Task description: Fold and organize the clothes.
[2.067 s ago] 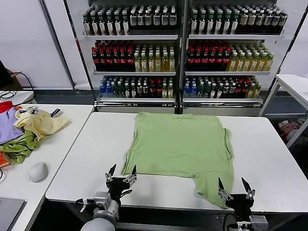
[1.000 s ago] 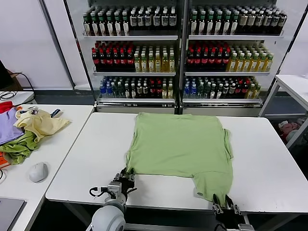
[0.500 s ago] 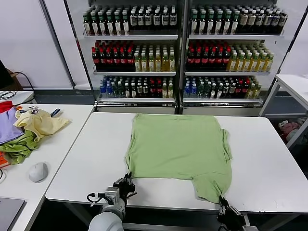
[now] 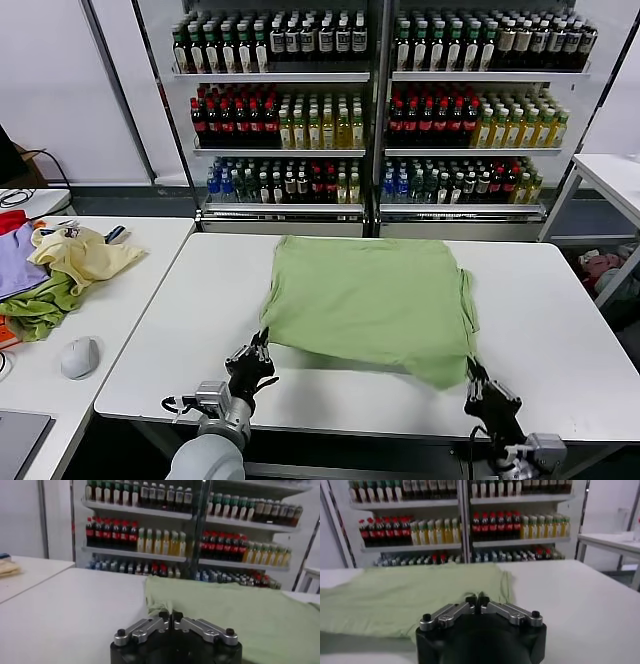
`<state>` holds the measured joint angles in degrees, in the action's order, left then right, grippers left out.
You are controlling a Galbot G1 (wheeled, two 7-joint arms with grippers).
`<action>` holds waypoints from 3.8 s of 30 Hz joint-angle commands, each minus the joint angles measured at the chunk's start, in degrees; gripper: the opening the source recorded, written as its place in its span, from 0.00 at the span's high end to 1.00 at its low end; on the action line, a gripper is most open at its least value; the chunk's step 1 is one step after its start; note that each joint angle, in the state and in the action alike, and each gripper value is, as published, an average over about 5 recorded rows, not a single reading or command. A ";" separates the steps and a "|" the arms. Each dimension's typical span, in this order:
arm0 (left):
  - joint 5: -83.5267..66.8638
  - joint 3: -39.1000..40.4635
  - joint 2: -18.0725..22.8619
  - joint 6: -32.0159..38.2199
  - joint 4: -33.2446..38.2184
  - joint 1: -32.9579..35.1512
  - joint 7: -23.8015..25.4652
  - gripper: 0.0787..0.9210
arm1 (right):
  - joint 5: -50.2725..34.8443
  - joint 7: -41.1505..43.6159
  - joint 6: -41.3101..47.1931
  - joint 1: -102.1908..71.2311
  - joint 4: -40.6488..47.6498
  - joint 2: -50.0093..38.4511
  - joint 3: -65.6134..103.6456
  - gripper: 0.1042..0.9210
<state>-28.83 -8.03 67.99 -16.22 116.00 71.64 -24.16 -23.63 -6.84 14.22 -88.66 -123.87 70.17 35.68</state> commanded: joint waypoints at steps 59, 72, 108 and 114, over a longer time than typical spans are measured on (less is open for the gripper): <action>3.04 6.19 2.23 -5.10 -21.55 -18.30 0.76 0.13 | -1.16 -2.88 18.45 20.32 19.57 -2.73 -2.73 0.13; -0.12 7.46 2.74 -6.99 -23.43 -19.54 0.73 0.43 | -2.37 -2.38 18.84 22.40 22.98 -3.39 -5.95 0.42; 4.83 -1.45 2.27 -6.47 3.99 11.42 1.01 0.99 | -0.37 1.18 18.03 1.58 3.79 -4.88 0.65 0.95; 8.50 -5.22 4.76 -6.19 7.87 18.57 1.88 0.99 | 2.11 1.05 17.76 -4.37 -1.16 -3.79 1.61 0.95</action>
<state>-25.45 -7.94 70.16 -22.73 112.29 73.47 -22.98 -24.33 -5.82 32.31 -82.86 -116.47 65.93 35.46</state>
